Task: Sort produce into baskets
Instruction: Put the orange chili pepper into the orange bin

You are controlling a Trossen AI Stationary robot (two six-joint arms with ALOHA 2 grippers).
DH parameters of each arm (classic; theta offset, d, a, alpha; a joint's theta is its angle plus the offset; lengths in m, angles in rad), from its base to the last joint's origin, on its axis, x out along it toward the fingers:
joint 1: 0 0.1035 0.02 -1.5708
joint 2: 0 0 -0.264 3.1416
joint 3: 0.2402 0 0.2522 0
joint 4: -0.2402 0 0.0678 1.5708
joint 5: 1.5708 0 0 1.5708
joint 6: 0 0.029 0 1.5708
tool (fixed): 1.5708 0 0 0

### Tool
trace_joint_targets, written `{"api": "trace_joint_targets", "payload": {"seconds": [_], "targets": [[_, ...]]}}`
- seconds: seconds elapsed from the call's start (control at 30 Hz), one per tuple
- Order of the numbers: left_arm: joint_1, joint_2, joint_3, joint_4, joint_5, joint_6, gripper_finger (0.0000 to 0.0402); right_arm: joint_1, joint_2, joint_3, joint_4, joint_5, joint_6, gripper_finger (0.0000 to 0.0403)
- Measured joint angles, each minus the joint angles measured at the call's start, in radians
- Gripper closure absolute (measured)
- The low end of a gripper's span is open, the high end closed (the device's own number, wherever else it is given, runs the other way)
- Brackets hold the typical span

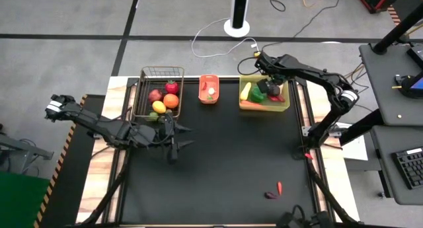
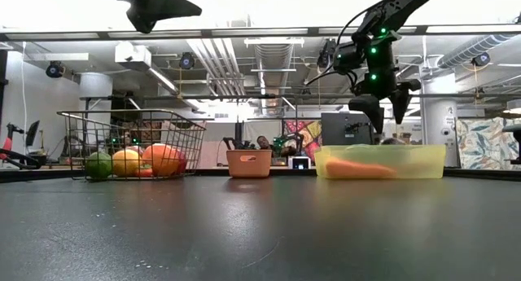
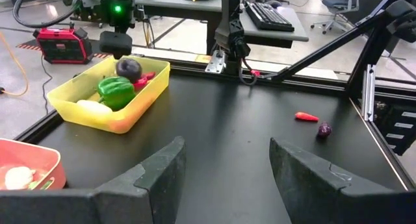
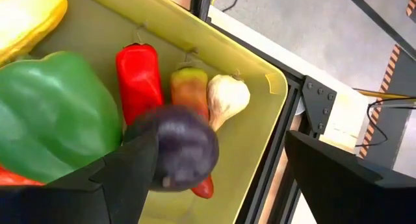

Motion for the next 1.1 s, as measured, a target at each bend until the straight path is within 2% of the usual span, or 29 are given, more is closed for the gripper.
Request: {"api": "trace_joint_targets", "payload": {"seconds": [0.33, 0.47, 0.73, 1.1], "targets": [[0.0, 0.0, 0.0, -0.008, 0.0, 0.002, 0.0199, 0.081, -0.103, 0.025, -0.006, -0.006, 0.025, 0.0078], [0.0, 0.0, 0.0, -0.009, 0.0, 0.002, 0.0199, 0.159, -0.166, 0.033, -0.003, -0.1, 0.052, 0.0078], [0.0, 0.0, 0.0, -0.009, 0.0, 0.002, 0.0199, 0.403, -0.261, 0.031, -0.004, -0.291, 0.17, 0.0078], [0.0, 0.0, 0.0, -0.01, 0.0, 0.003, 0.0199, 0.787, -0.223, 0.029, -0.004, -0.358, 0.425, 0.0078]]}}
